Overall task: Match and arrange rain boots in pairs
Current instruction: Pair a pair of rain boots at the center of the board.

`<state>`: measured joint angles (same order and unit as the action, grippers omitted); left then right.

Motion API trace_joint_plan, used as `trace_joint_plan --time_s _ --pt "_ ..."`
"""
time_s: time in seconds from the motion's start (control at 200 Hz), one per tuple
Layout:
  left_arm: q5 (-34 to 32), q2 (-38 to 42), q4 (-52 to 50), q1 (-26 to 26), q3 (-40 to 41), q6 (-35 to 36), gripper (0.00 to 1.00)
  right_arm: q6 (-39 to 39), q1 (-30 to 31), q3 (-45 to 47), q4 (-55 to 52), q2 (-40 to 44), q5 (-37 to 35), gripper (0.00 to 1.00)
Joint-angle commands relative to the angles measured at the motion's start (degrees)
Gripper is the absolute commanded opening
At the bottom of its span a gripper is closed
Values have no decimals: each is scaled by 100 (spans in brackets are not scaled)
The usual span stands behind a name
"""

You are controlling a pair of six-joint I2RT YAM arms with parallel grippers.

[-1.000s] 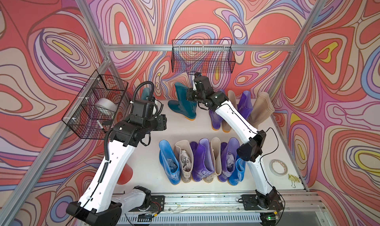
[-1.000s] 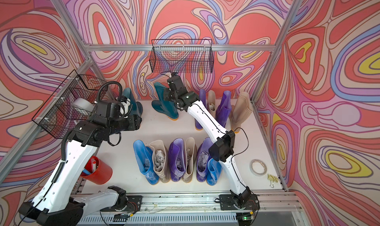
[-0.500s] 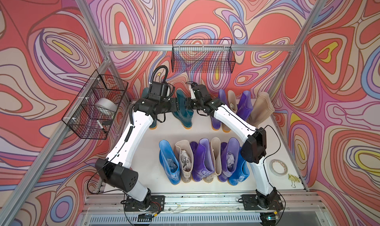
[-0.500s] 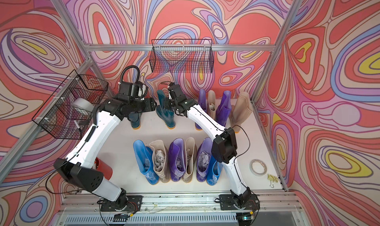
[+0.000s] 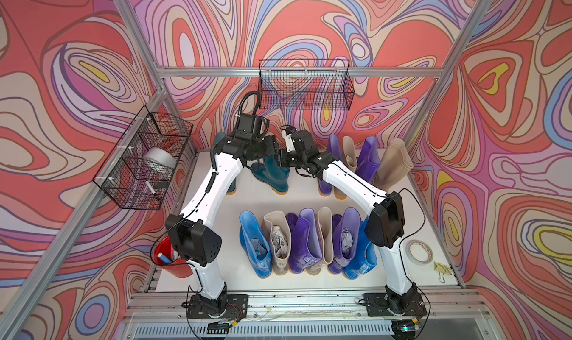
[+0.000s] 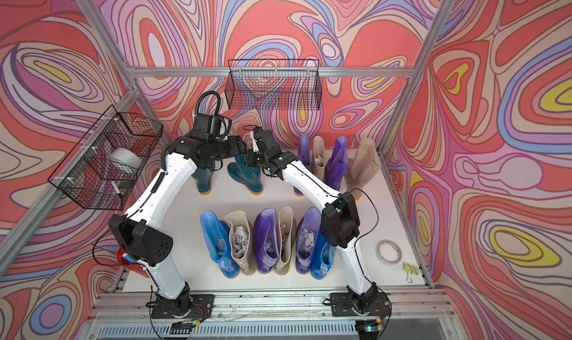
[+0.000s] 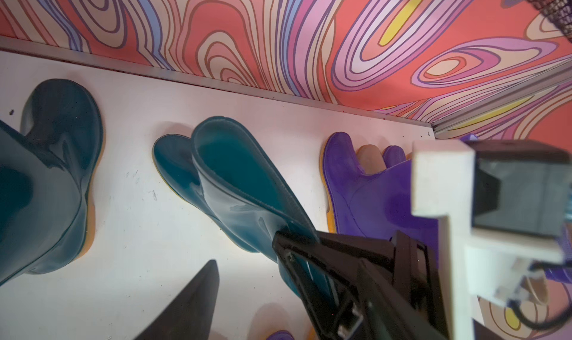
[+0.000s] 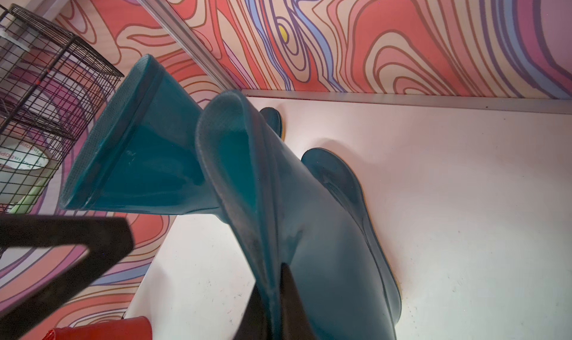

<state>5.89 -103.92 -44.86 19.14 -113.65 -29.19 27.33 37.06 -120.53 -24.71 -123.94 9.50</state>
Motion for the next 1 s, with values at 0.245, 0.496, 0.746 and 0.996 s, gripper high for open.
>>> trace_joint_plan --time_s 0.245,0.496,0.746,0.996 --pt "-27 -697 52 14 -557 -468 73 96 -14 281 1073 474 419 9" --pt "17 -1025 20 11 -882 -528 72 -43 -14 438 1214 553 773 9" --pt "6 -1165 -128 12 -1022 -424 43 -138 -14 514 1260 667 780 12" --pt "69 -1362 -190 -22 -1178 -403 1 -208 -27 490 1145 811 730 17"
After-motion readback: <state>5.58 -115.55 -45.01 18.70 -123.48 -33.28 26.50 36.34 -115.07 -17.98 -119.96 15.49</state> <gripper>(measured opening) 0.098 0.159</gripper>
